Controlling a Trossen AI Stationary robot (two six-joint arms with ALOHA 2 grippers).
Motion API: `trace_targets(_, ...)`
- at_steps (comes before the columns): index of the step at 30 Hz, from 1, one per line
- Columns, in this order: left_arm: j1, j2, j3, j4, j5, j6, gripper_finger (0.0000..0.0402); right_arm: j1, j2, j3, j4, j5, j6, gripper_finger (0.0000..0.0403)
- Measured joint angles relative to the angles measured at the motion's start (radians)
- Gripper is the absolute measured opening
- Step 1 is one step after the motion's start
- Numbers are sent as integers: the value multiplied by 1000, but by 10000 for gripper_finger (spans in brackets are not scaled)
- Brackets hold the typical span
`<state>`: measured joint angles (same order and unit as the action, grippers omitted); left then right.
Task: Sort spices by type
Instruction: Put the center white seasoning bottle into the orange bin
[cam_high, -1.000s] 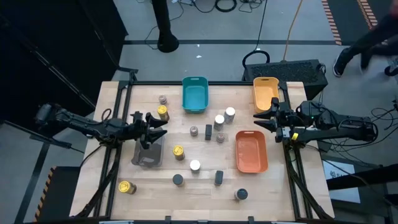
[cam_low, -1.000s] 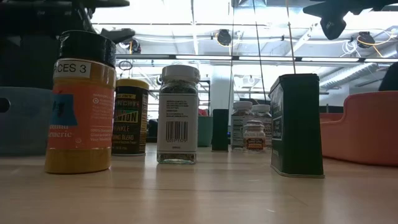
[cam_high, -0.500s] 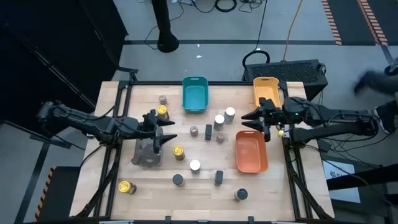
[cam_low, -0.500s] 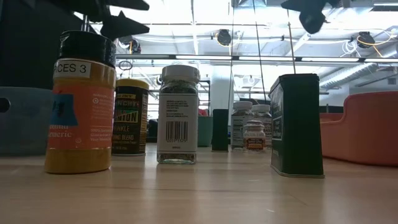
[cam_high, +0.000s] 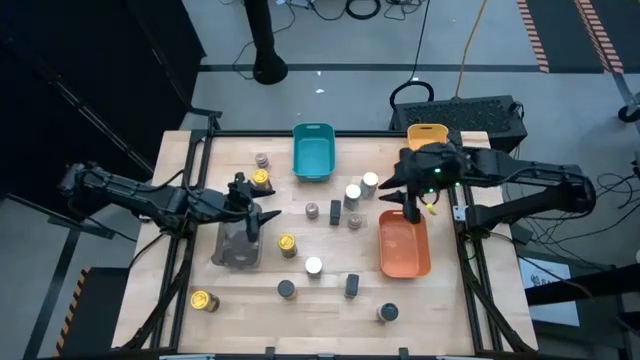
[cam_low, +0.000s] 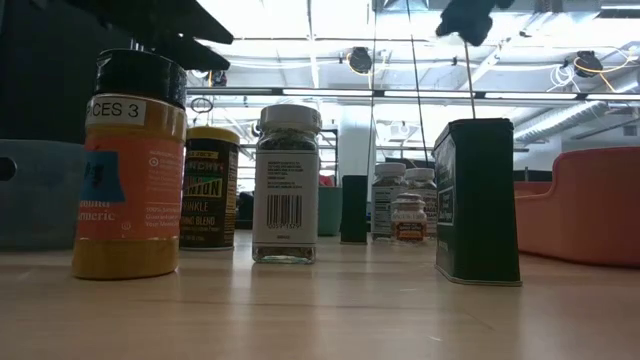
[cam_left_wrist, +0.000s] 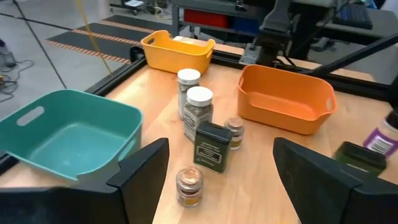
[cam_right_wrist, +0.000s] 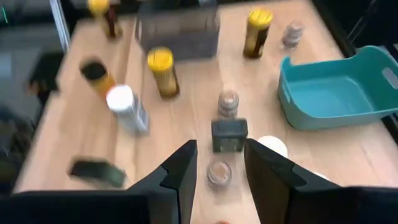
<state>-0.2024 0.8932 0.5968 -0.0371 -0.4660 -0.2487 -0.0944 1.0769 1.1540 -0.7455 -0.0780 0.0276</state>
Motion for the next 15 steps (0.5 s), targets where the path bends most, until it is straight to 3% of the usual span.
trace_targets(5,0,0,0,0,-14,0,292,0,61,1,-12,0,-151,116)
trace_targets(15,0,0,0,1,-14,-1,292,0,151,1,97,-2,-92,116)
